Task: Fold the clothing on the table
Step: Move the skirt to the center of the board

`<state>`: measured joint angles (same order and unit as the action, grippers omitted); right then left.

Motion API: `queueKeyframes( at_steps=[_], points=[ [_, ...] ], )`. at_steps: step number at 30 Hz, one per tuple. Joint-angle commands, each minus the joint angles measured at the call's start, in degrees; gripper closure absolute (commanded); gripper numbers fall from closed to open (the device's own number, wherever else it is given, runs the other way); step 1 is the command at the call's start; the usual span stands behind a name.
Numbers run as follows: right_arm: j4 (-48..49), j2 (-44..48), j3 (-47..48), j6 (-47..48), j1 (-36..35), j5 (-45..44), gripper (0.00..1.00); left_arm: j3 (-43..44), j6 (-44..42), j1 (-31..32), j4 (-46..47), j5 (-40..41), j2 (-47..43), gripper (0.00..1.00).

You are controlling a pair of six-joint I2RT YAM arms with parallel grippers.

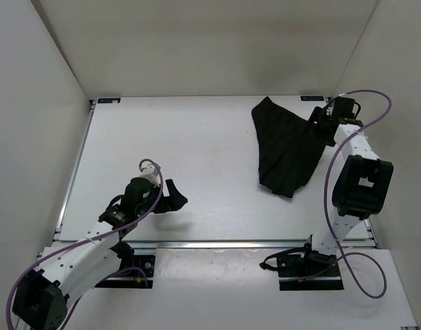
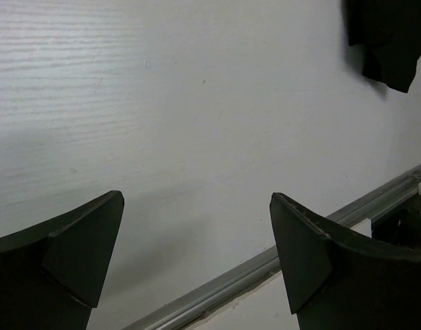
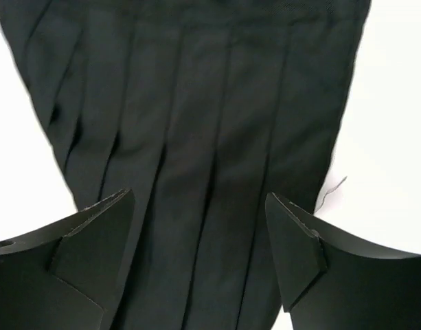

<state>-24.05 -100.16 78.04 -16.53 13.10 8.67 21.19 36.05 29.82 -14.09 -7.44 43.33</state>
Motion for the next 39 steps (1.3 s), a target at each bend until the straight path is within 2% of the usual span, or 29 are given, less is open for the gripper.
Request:
queueKeyframes(
  at_steps=[1,2,7,9,11,13,17,20,23,24,26,27,28,32,35,39],
  points=[
    [-1.78,-4.67,6.94,-1.30,2.36,-3.39,0.26,-0.36,2.80,0.49,-1.38,3.14,0.17,0.02],
    [-2.57,-7.48,10.34,-1.48,2.97,-3.74,0.26,-0.45,2.10,-0.28,-1.82,3.31,0.17,0.03],
    [-10.39,-18.39,25.38,-0.61,3.60,-8.40,0.25,3.41,-4.50,-0.91,-1.99,1.46,1.84,0.35],
    [-11.45,-21.12,28.56,-0.78,4.12,-10.95,0.25,4.47,-7.56,-0.91,-3.13,1.38,2.19,0.43],
    [-11.63,-23.85,29.89,-1.22,4.73,-10.87,0.25,5.17,-10.20,-0.55,-3.92,2.25,2.28,0.41],
    [-12.41,-26.57,32.85,-1.39,4.91,-10.77,0.24,5.00,-10.48,-0.64,-4.72,3.48,2.02,0.32],
    [-17.85,-33.06,40.07,-0.69,4.04,-13.93,0.24,3.08,-10.83,-0.65,-4.81,3.75,1.06,0.32],
    [-21.46,-36.85,46.83,-0.25,3.42,-13.95,0.23,2.89,-10.65,-0.91,-4.46,3.14,0.88,0.29],
    [-22.97,-39.49,49.40,1.15,3.07,-12.97,0.28,2.72,-10.48,-1.00,-3.58,2.52,0.88,0.31],
    [-23.05,-39.93,49.58,1.59,2.89,-12.28,0.36,2.45,-10.74,-1.52,-3.58,2.26,0.88,0.33],
    [-21.83,-39.07,48.79,2.65,2.63,-9.82,0.63,2.36,-10.48,-1.17,-2.71,2.26,0.62,0.35],
    [-21.56,-38.45,48.61,3.26,2.19,-9.20,0.87,1.93,-10.04,-1.17,-2.44,1.82,0.87,0.35],
    [-21.21,-38.01,48.35,3.52,1.67,-9.11,1.00,1.92,-9.95,-1.17,-1.74,0.69,0.79,0.38],
    [-20.51,-31.96,46.77,4.58,-2.54,-6.39,1.00,1.84,-8.81,-1.70,-0.16,-0.29,0.53,0.45],
    [-21.99,-26.51,45.46,4.58,-7.38,-7.51,1.00,2.71,-8.98,-2.40,1.34,-0.64,-0.35,0.45],
    [-20.25,-14.23,35.27,4.84,-19.40,-12.97,1.00,6.13,-9.59,-2.32,1.61,-1.00,-0.44,0.43]
  ],
)
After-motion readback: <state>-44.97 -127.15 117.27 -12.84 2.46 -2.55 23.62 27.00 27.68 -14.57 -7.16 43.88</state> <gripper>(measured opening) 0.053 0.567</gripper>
